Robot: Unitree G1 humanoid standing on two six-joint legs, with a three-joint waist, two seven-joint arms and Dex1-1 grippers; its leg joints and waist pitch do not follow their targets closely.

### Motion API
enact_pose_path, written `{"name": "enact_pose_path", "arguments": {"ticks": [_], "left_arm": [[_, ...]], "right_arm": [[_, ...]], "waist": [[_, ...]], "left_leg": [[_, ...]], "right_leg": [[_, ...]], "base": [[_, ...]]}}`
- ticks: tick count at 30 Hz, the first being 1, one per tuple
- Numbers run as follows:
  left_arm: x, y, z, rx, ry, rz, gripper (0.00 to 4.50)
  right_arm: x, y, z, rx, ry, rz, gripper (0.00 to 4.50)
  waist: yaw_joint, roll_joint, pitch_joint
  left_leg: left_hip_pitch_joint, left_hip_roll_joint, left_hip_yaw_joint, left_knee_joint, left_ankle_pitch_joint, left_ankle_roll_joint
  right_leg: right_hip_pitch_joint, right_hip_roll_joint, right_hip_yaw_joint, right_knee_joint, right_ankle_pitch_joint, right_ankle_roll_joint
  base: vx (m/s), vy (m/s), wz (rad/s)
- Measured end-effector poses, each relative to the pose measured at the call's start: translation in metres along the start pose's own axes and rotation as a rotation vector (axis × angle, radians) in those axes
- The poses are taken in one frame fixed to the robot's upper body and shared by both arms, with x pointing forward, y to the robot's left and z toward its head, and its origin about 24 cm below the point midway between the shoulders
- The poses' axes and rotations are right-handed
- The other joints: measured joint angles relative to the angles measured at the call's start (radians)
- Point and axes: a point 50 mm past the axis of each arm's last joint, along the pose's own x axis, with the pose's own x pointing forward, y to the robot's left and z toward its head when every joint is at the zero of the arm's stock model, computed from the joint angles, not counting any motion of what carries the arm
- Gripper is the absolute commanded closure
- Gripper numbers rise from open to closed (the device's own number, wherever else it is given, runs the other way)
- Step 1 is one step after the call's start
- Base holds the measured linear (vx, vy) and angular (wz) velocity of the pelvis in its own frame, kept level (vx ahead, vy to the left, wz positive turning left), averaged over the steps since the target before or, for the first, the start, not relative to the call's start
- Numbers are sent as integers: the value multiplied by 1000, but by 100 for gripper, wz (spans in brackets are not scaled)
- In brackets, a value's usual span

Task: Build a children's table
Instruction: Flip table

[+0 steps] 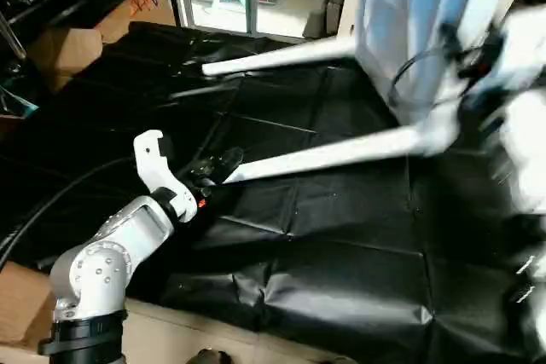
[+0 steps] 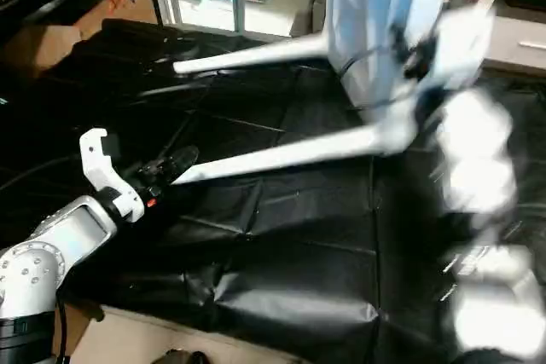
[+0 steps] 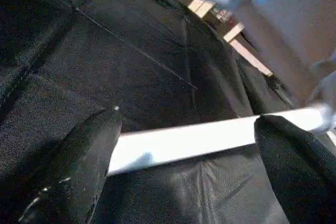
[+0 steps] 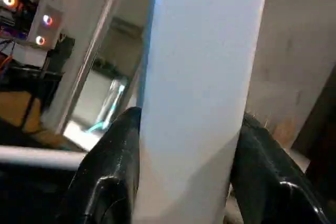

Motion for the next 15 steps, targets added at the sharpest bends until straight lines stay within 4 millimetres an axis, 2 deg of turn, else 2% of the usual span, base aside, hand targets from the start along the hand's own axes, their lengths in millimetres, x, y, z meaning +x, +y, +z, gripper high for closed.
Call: {"name": "enact_pose_path", "arguments": {"ticks": [4,7,9,15], "left_arm": [[3,-4,4,33,-8,-20,0],[4,-5,5,42,-14,-22,0],[4,-6,4,46,-10,-23,0],[4,-9,4,68,-12,-30,0]], "right_arm": [[22,-22,47,-238,-134,38,257],[31,-28,72,-399,-207,73,257],[33,-29,81,-464,-229,88,257],[47,-28,99,-710,-220,240,259]], "waist": [[2,-2,1],[1,-9,1],[0,-19,0],[-7,-34,0]], "left_leg": [[0,2,1,7,-1,-2],[1,3,1,11,-1,-1],[1,3,0,13,-1,-1],[0,3,-1,20,-3,1]], "right_leg": [[2,0,-2,5,0,0],[4,0,-2,6,1,-2],[6,0,-2,5,1,-3],[7,0,-2,5,1,-3]], "base": [[0,0,0],[0,0,0],[0,0,0],[0,0,0]]}}
